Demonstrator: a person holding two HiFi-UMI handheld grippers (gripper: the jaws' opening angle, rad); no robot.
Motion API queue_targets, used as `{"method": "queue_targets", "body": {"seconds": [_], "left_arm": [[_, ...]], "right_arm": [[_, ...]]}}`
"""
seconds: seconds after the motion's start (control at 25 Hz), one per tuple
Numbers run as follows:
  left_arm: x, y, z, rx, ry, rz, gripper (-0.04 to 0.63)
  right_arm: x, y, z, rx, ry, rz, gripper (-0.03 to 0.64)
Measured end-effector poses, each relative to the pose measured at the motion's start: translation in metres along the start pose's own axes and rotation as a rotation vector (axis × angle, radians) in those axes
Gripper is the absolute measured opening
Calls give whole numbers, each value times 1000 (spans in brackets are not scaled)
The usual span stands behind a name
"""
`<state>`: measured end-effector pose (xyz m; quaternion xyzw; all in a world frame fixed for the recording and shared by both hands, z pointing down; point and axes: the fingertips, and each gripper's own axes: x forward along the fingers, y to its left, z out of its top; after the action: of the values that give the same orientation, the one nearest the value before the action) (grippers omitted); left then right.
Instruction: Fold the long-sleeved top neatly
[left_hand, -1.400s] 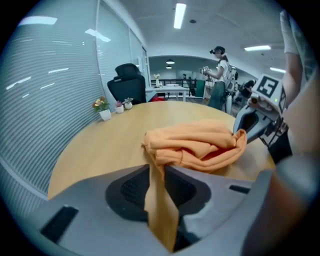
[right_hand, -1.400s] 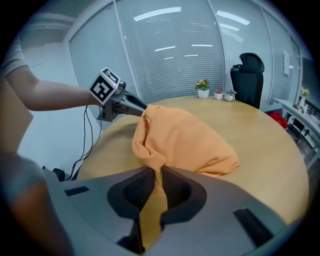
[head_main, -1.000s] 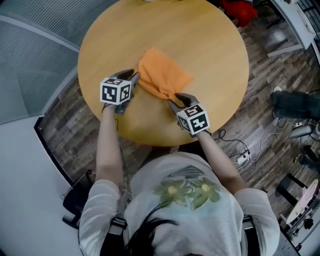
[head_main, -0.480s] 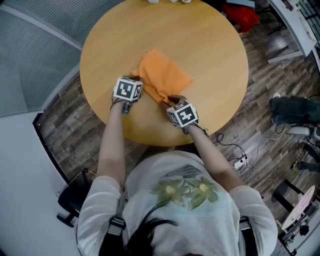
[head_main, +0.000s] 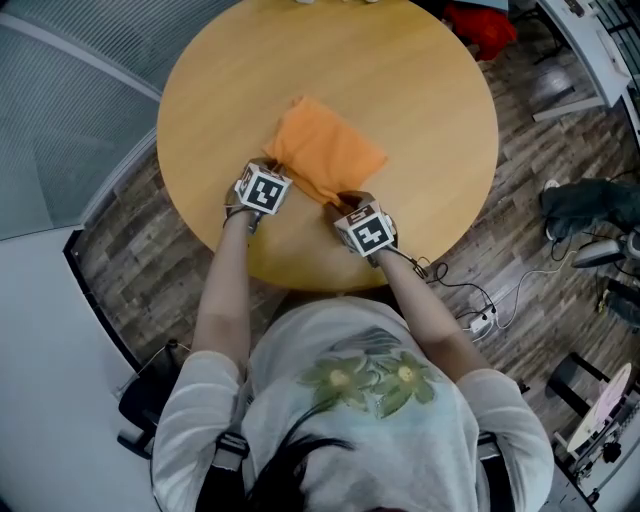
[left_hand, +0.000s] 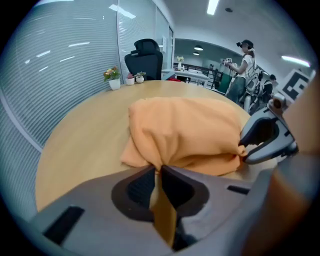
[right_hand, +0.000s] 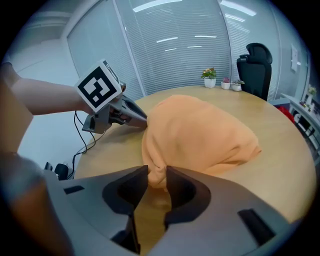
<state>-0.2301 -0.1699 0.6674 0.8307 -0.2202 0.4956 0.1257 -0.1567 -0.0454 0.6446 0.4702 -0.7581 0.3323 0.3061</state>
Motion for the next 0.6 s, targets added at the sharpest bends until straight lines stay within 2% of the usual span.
{"method": "queue_targets", "body": {"seconds": [0.12, 0.28, 0.36, 0.44, 0.6], "left_arm": [[-9, 4, 9, -62, -25, 4, 43], [-32, 5, 19, -275, -123, -43, 82], [-48, 5, 21, -347, -185, -44, 89], [-66, 1, 23, -381, -239, -32, 92], [-107, -22, 36, -380, -331, 28, 92]], "right_arm": [[-9, 6, 5, 49, 13, 47, 140], [-36, 8, 19, 106, -37, 57, 149], [-51, 8, 28, 134, -78, 54, 164], [-66, 6, 38, 159, -130, 45, 169], [-102, 1, 62, 186, -276, -16, 167]]}}
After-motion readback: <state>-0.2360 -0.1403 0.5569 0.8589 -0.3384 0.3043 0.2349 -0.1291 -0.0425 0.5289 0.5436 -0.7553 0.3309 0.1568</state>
